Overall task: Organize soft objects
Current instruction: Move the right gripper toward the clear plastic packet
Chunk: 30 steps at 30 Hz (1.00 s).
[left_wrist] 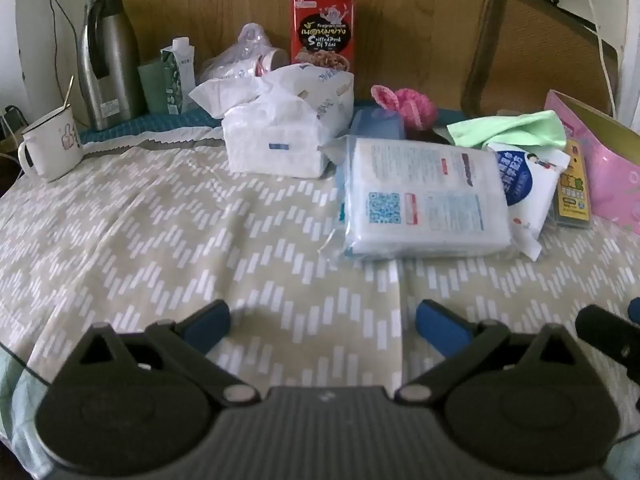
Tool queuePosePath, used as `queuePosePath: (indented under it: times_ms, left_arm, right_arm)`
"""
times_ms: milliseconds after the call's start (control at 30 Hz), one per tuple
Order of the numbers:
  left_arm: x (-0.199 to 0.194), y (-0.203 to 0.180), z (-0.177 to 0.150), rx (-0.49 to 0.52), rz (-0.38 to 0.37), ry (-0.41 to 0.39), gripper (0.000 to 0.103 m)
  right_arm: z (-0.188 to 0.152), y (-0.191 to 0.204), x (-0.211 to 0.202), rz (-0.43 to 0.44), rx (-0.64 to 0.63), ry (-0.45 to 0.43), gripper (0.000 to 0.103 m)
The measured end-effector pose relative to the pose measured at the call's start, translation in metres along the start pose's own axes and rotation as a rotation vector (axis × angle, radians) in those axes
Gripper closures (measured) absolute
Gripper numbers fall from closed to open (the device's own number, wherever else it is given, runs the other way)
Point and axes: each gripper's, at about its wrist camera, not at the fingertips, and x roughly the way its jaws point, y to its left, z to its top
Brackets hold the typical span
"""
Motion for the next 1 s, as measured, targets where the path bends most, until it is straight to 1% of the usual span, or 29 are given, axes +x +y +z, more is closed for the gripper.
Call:
queuePosePath:
  times_ms: [167,233,300,333,367,400,433,467,567,633,667,700,767,833,933,1000]
  left_arm:
    - [-0.005,-0.002,0.005,-0.002,0.002,-0.003,0.0]
    - [-0.007,-0.003,0.009,0.006,0.001,0.003,0.0]
    - [-0.009,-0.004,0.01,0.013,-0.002,-0.001,0.0]
    - [-0.01,-0.003,0.007,0.018,-0.008,-0.007,0.0]
    - [-0.01,-0.002,0.004,0.025,-0.013,-0.014,0.0]
    - [-0.009,-0.001,0.002,0.027,-0.016,-0.02,0.0]
    - [-0.008,0.0,0.002,0.031,-0.018,-0.023,0.0]
    - [-0.007,0.0,0.003,0.033,-0.02,-0.024,0.0]
    - [-0.005,0.003,0.007,0.027,-0.024,-0.024,0.001]
    - [-0.005,0.009,0.014,0.019,-0.031,-0.035,0.005]
    - [-0.005,0.012,0.018,0.016,-0.031,-0.045,0.009]
    - [-0.006,0.015,0.023,0.014,-0.031,-0.058,0.014]
    - [-0.009,0.022,0.031,0.001,-0.043,-0.077,0.018]
    - [-0.01,0.029,0.04,-0.022,-0.063,-0.09,0.018]
    - [-0.013,0.036,0.044,-0.036,-0.079,-0.114,0.018]
    - [-0.013,0.04,0.043,-0.032,-0.088,-0.115,0.018]
  right_arm:
    - [0.0,0.0,-0.001,-0.003,-0.006,-0.001,0.0]
    - [0.001,0.001,-0.005,0.003,0.0,-0.007,0.007]
    - [0.001,0.002,-0.005,0.021,-0.02,0.001,0.031]
    - [0.002,0.003,-0.006,0.03,-0.031,0.006,0.037]
    - [0.002,0.003,-0.006,0.042,-0.036,0.01,0.05]
    - [0.005,0.003,-0.004,0.057,-0.04,0.015,0.058]
    - [0.007,0.002,-0.005,0.069,-0.04,0.012,0.069]
    - [0.009,0.001,-0.004,0.075,-0.041,0.006,0.076]
    - [0.018,-0.003,-0.003,0.054,-0.043,-0.025,0.076]
    - [0.024,-0.003,-0.001,0.059,-0.038,-0.031,0.076]
    - [0.027,-0.001,0.0,0.064,-0.043,-0.034,0.076]
    - [0.031,0.0,-0.002,0.071,-0.052,-0.04,0.076]
    - [0.039,0.005,0.002,0.079,-0.08,-0.055,0.075]
    - [0.047,0.005,0.01,0.072,-0.094,-0.068,0.075]
    - [0.062,-0.01,0.025,0.05,-0.034,-0.059,0.074]
    - [0.069,-0.017,0.035,0.0,-0.016,-0.064,0.074]
